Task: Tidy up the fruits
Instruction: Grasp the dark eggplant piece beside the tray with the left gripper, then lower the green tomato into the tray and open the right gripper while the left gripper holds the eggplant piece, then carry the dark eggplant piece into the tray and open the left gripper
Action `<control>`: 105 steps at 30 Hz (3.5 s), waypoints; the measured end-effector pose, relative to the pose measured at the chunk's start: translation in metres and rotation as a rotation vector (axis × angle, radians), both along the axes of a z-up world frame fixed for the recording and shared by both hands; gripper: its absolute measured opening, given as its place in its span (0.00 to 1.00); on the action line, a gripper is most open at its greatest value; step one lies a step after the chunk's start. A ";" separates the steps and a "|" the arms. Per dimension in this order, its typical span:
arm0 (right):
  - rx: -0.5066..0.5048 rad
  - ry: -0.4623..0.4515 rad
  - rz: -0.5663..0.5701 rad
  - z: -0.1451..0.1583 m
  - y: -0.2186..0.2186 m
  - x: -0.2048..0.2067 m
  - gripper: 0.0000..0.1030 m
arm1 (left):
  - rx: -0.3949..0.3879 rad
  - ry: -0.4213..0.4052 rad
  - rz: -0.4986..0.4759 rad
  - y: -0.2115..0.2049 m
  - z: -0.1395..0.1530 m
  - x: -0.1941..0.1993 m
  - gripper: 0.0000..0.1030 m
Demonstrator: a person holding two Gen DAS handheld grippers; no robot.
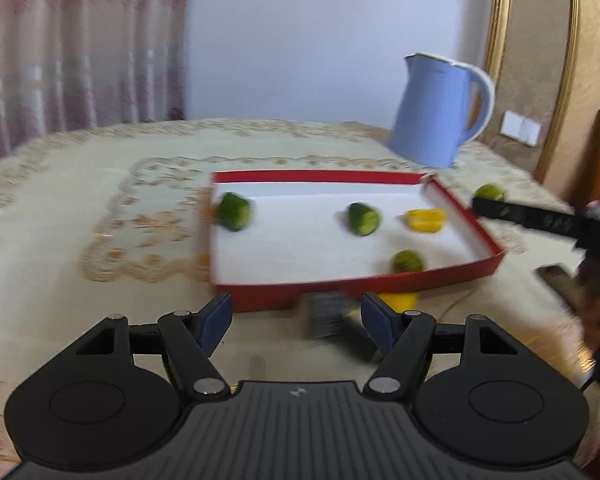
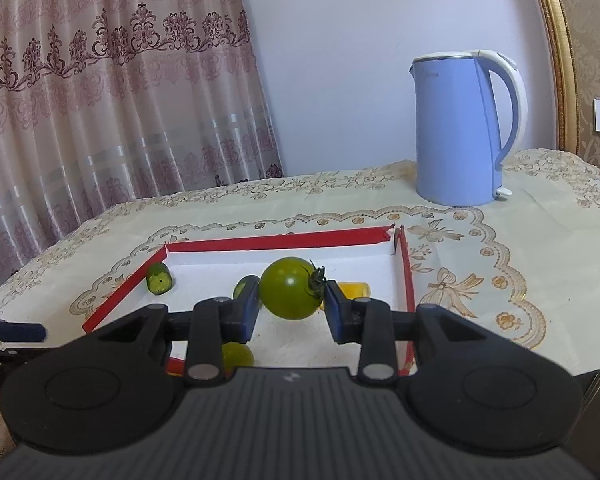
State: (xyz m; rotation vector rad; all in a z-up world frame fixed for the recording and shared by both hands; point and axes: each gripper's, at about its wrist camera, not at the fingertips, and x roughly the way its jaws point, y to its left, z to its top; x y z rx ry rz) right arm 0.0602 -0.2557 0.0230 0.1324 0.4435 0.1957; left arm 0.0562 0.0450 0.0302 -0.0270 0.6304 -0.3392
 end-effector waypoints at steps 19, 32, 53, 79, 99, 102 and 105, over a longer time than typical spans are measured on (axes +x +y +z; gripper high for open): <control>0.018 0.010 0.024 -0.006 -0.005 0.006 0.32 | 0.028 0.215 0.124 -0.039 -0.020 0.053 0.46; 0.021 0.003 0.039 -0.006 -0.003 0.008 0.32 | -0.021 0.301 0.151 -0.030 -0.027 0.063 0.35; -0.010 0.094 0.017 -0.026 -0.002 0.039 0.32 | 0.058 0.160 0.121 -0.018 -0.020 0.033 0.34; -0.071 0.134 0.000 -0.036 0.015 0.084 0.33 | 0.055 0.045 0.058 -0.023 0.000 0.007 0.34; 0.293 -0.100 -0.184 -0.040 -0.039 0.036 0.86 | 0.039 -0.018 0.027 -0.038 0.009 0.011 0.34; 0.265 -0.137 -0.161 -0.038 -0.033 0.032 0.87 | 0.042 -0.027 0.028 -0.042 0.010 0.019 0.34; 0.240 -0.144 -0.134 -0.037 -0.028 0.031 0.88 | 0.050 -0.040 0.029 -0.046 0.012 0.023 0.34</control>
